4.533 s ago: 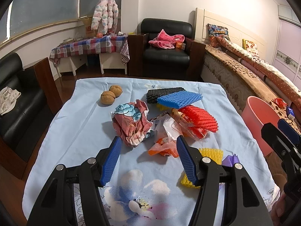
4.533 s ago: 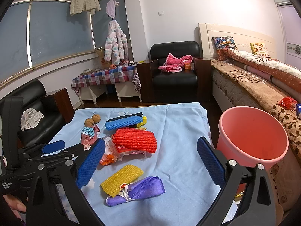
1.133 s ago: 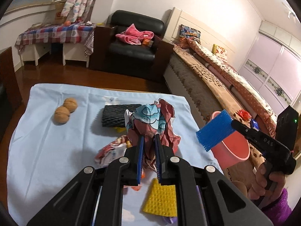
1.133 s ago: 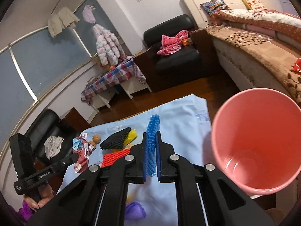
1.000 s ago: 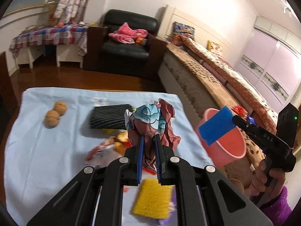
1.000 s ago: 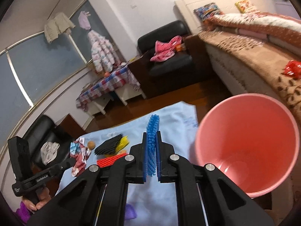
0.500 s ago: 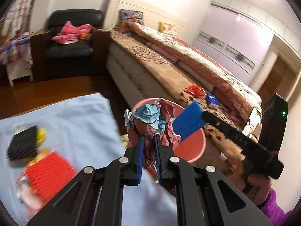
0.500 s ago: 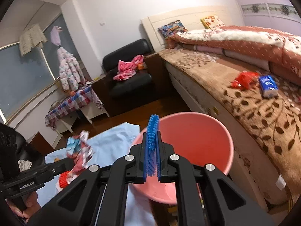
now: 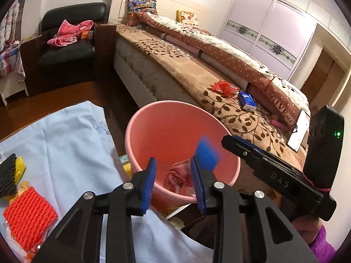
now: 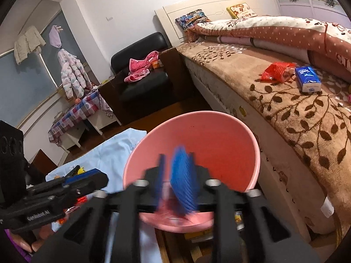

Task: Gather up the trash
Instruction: 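Open both tools over the pink bucket to drop the paper and net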

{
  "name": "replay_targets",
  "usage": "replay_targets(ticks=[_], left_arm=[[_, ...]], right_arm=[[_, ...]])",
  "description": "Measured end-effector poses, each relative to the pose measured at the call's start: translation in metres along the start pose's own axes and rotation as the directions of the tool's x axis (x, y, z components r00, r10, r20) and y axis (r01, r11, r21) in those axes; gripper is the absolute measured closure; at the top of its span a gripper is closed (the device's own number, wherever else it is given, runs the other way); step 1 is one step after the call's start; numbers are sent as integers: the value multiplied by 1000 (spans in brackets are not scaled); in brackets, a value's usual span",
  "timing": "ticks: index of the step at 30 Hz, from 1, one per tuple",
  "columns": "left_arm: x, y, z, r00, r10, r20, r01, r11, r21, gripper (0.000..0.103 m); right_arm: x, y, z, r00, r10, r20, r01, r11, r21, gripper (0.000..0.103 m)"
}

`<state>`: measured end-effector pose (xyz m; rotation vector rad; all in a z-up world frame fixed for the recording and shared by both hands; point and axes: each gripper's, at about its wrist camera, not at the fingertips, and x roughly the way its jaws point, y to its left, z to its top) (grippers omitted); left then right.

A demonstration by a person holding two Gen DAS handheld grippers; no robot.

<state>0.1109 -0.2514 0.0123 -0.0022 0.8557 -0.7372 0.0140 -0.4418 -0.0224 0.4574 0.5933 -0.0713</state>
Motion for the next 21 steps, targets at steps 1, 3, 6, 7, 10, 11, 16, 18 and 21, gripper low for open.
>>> replay_targets(ticks=[1,3,6,7,10,11,16,18,21], left_arm=[[-3,2,0,1000,5,6,-5,1000,-4,71],[-9,7,-1,1000,15,15,-15,1000,-11,70],[-25,17,-1,999,36,40,-34,999,-28,69],[-31,20,-1,998,42,49,-41,999,-33,69],[-56,35,-1,993,81,90,-76,995,-56,65],[-65,41,-2,990,96,105,-90,994,-64,64],[-112,71,-7,968,189,168,-174,980,-100,62],[-133,85,-11,954,232,189,-212,970,-118,62],[-157,102,-19,937,284,205,-259,955,-142,61]], right_arm=[[-1,1,0,1000,2,1,-2,1000,-2,63],[-2,3,-1,1000,3,3,-3,1000,-6,62],[-5,9,-2,1000,16,9,-16,1000,-9,62],[-6,12,-3,1000,20,11,-20,1000,-13,62],[-9,27,-6,999,47,11,-47,998,-36,62],[-10,33,-7,998,59,9,-59,997,-47,62],[-12,63,-16,994,109,-14,-110,990,-92,62],[-11,75,-22,990,134,-33,-137,985,-105,62],[-8,93,-31,983,172,-72,-180,976,-127,62]])
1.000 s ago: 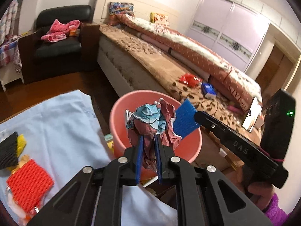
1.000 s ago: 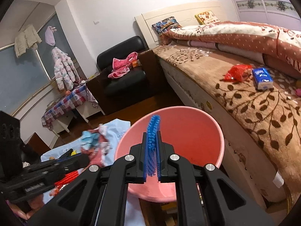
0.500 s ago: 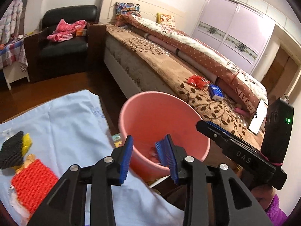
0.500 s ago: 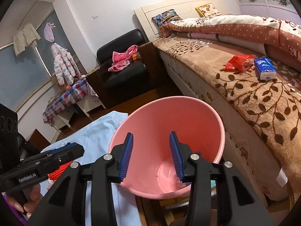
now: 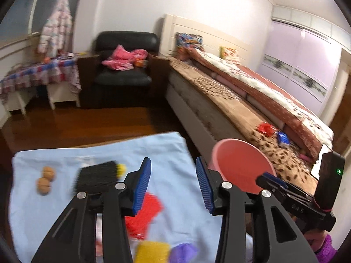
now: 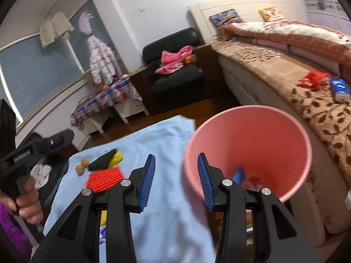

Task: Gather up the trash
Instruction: 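Open both tools over the pink bucket to drop the paper and net, then grasp the black foam net with the left tool while the right tool grasps the red foam net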

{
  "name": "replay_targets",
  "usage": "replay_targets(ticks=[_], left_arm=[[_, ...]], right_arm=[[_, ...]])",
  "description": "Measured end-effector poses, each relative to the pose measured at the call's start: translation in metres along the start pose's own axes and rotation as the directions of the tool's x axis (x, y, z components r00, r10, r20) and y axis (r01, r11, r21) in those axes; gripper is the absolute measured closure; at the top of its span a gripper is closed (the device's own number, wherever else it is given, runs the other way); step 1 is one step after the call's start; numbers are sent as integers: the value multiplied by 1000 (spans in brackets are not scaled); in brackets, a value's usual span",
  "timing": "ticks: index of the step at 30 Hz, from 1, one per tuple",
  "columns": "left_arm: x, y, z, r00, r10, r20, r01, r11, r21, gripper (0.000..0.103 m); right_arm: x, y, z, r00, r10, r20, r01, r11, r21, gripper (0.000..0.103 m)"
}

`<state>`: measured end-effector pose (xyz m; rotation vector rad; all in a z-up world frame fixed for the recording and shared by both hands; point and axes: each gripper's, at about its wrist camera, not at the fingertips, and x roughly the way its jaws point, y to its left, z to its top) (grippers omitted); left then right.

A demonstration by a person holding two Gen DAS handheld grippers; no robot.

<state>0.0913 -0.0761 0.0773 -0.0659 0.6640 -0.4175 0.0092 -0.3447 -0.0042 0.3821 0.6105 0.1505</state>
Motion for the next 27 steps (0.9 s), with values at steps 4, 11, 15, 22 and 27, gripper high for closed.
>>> replay_targets(ticks=[4,11,15,22,27], left_arm=[[-23,33,-7,998,65,15,-64,998,-25,60],[-36,69,-28,992,122,-18,-123,990,-64,60],[-36,86,-37,988,152,-34,-155,983,-99,60],[-34,114,-46,984,167,-53,-174,970,-171,60],[-28,125,-52,983,170,-71,-181,965,-192,60]], right_arm=[[11,25,-11,998,42,-57,-44,998,-41,62],[27,54,-26,982,114,-150,-123,991,-52,62],[37,74,-25,968,165,-191,-179,982,-61,62],[61,128,-22,944,215,-249,-260,951,-166,62],[88,156,-32,941,177,-287,-250,938,-241,62]])
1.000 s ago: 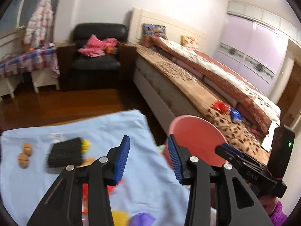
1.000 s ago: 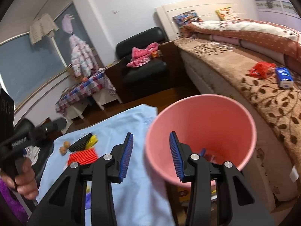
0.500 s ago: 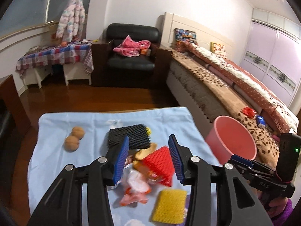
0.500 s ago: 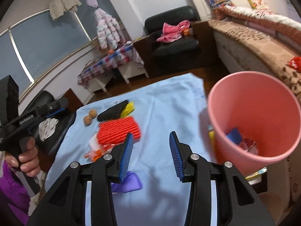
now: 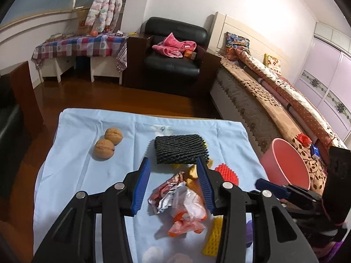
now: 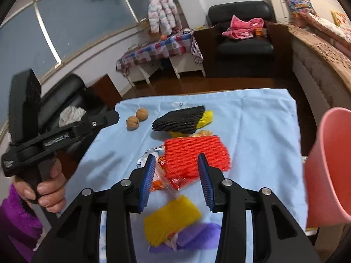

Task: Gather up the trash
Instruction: 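Grasp the black foam net with the left tool while the right tool grasps the red foam net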

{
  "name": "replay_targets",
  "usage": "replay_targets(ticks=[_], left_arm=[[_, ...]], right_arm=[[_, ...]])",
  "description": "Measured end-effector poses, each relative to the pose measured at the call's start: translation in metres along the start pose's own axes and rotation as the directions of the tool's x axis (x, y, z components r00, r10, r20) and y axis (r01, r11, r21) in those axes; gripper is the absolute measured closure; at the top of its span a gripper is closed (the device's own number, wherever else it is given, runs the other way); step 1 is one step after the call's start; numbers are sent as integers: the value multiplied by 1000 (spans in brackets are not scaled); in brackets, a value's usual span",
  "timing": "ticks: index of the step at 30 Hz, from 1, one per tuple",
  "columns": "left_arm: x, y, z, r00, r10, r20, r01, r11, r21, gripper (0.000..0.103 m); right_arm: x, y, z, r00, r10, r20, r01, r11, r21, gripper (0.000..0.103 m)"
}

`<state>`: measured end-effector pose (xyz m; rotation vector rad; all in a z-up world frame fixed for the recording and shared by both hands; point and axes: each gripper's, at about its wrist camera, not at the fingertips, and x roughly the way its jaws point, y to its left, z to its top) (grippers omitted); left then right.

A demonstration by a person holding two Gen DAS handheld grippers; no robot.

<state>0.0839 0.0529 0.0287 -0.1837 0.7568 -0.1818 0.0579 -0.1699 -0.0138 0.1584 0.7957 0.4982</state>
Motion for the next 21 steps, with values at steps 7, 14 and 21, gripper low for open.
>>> replay_targets(ticks=[7,14,21], left_arm=[[24,13,3,1000,5,-31,-5,1000,-17,60],[69,23,2,994,-6,-106,0,998,-60,59],[101,23,6,991,11,-132,-21,997,-77,53]], right_arm=[[29,-4,-5,996,-71,-56,70,997,-13,62],[24,-26,-11,998,-43,-49,46,997,62,89],[12,-39,-12,999,-33,-26,36,994,100,94]])
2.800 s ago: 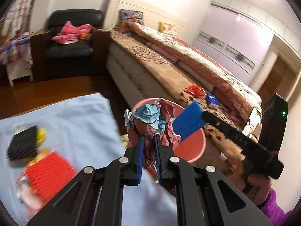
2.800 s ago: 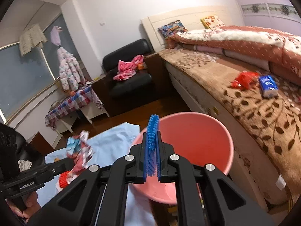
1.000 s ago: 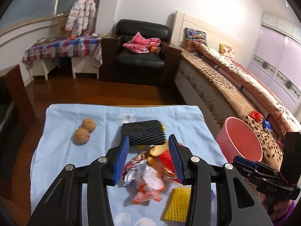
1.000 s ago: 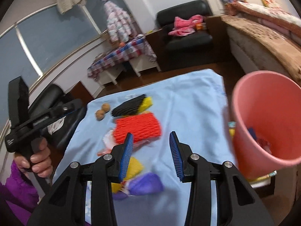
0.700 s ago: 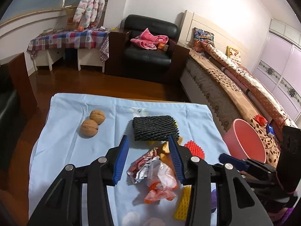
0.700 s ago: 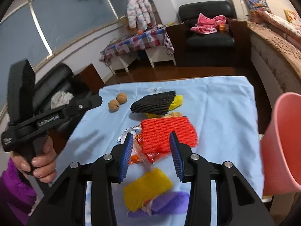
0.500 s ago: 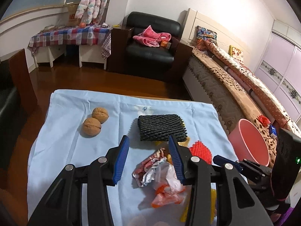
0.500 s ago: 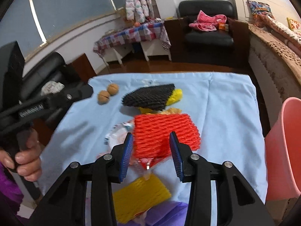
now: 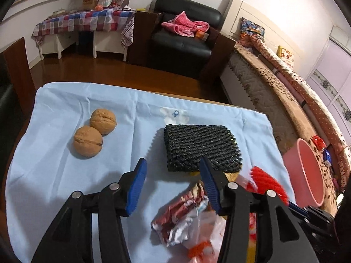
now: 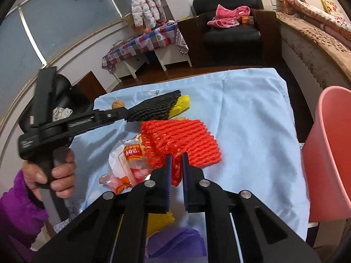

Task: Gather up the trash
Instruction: 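Grasp the black foam net with the left tool while the right tool grasps the red foam net, then carry both nets to the pink bucket and open both tools to drop them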

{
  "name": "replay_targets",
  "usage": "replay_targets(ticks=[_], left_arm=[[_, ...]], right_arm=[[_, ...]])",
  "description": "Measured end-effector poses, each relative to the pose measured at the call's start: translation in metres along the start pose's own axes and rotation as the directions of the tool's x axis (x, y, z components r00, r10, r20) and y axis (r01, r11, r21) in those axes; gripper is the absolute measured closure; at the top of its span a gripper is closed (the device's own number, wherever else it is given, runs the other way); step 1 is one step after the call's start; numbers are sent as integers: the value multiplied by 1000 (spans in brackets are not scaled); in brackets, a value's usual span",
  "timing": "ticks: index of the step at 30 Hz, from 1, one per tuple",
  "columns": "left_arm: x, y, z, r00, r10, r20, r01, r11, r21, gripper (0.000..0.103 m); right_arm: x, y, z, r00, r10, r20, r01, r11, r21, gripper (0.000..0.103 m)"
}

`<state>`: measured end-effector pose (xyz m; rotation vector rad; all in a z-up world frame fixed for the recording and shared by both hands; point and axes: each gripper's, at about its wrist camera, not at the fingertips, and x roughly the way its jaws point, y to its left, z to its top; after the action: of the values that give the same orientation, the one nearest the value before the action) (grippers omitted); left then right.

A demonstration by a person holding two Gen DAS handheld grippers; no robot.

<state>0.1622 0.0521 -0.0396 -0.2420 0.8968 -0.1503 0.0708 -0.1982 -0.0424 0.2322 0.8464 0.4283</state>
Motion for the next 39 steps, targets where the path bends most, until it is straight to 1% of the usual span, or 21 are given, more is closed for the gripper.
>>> replay_targets(ticks=[5,7,8,10,11,12,16,22,29,34,39], left_arm=[[12,-6,3,1000,-25,-4,25,1000,1,54],[13,-8,2,999,-32,-9,32,999,8,66],[13,-9,2,999,-36,-12,36,999,12,74],[12,-11,0,999,-39,-14,39,999,19,83],[11,-13,-1,999,-40,-13,40,999,24,96],[9,-15,-1,999,-38,-12,38,999,35,98],[-10,-23,-4,999,-45,28,44,997,59,99],[-45,-39,-4,994,-82,77,76,993,87,99],[-80,-72,0,983,-134,126,116,983,142,99],[-92,-102,1,976,-175,130,149,971,185,99],[-92,-138,0,969,-221,107,191,952,237,99]], right_arm=[[-3,-1,-1,1000,4,11,-4,1000,-4,94],[-4,-2,0,1000,6,15,-6,1000,0,94],[-5,-3,0,1000,6,17,-6,1000,2,94],[-8,-4,0,1000,8,24,-8,1000,4,94],[-9,-4,0,1000,9,27,-9,1000,6,94],[-12,-4,0,999,11,34,-11,1000,9,94],[-23,-6,1,998,19,64,-20,1000,18,94],[-43,-10,4,992,36,120,-41,998,37,94],[-70,-23,7,980,35,196,-50,996,71,94],[-91,-42,4,968,2,250,-32,993,116,94],[-114,-69,0,952,-58,300,3,983,181,94]])
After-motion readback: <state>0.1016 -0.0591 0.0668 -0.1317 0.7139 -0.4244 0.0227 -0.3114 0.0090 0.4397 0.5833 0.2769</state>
